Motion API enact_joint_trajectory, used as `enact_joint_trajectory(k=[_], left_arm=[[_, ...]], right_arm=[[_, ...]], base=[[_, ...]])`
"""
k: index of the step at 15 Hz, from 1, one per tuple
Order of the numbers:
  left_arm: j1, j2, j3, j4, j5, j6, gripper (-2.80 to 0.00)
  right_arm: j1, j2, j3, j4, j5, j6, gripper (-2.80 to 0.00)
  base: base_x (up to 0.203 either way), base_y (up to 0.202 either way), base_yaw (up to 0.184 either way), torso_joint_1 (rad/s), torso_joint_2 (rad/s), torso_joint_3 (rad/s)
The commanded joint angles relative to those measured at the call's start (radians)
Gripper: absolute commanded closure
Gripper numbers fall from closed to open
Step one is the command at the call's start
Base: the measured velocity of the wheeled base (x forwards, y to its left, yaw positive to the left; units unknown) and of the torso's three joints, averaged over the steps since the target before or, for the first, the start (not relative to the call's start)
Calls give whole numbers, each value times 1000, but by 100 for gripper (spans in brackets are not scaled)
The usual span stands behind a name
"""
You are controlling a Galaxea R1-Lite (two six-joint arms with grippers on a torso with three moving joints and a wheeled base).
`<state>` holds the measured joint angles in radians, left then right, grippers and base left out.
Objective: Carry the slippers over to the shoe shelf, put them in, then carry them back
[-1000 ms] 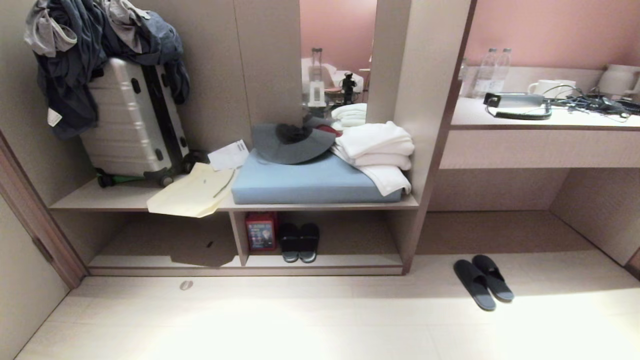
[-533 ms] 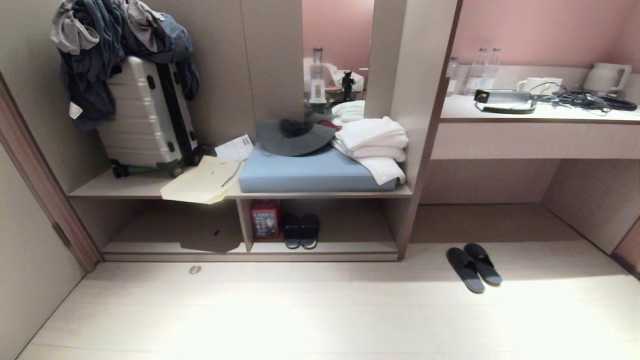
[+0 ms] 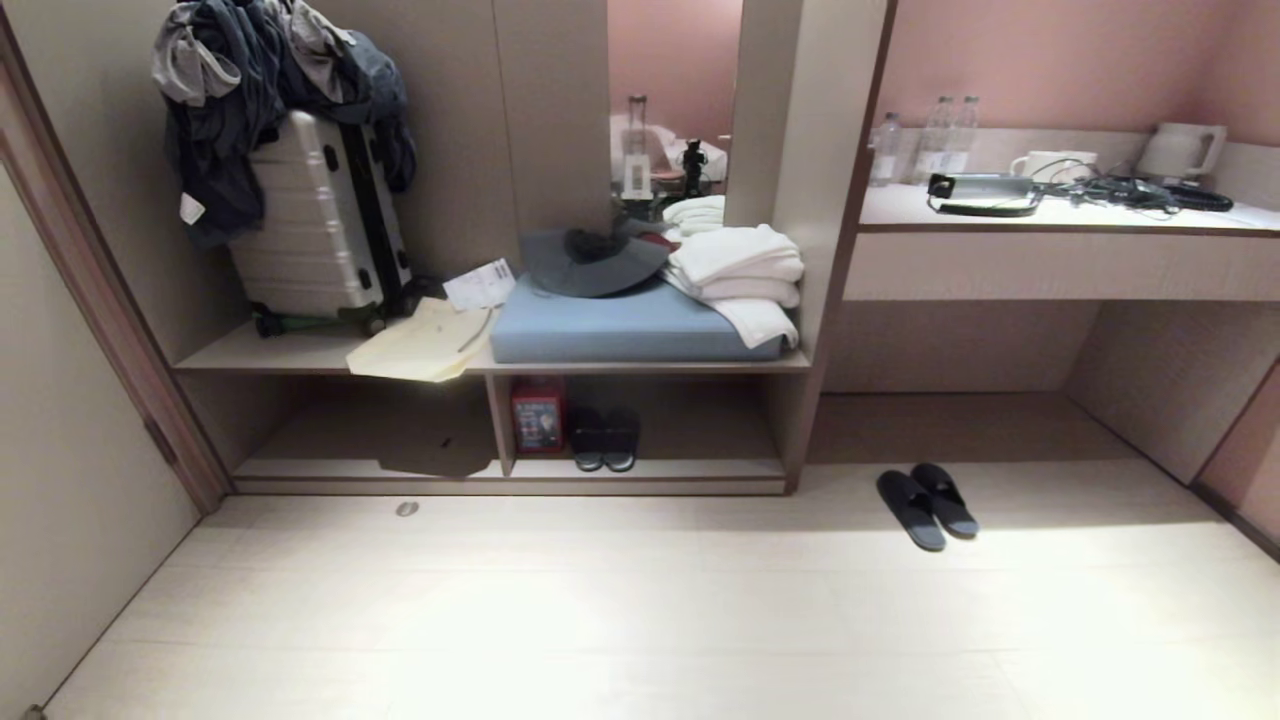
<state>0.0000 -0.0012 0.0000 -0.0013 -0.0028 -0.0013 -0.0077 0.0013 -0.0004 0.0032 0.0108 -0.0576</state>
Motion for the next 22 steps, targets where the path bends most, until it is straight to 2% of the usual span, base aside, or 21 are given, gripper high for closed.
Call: enact_joint_trajectory(k=[1,11,22], left_arm=[[0,1,0,0,0,0,0],[0,1,0,0,0,0,0],[0,1,0,0,0,0,0]], right_arm=[[0,2,0,0,0,-1,0],[0,0,0,0,-2,1,0],[0,0,-1,0,-2,1,0]], base=[[-196,0,0,2,2,2],[-192,0,0,1,2,3],[-6,0,0,0,0,0]])
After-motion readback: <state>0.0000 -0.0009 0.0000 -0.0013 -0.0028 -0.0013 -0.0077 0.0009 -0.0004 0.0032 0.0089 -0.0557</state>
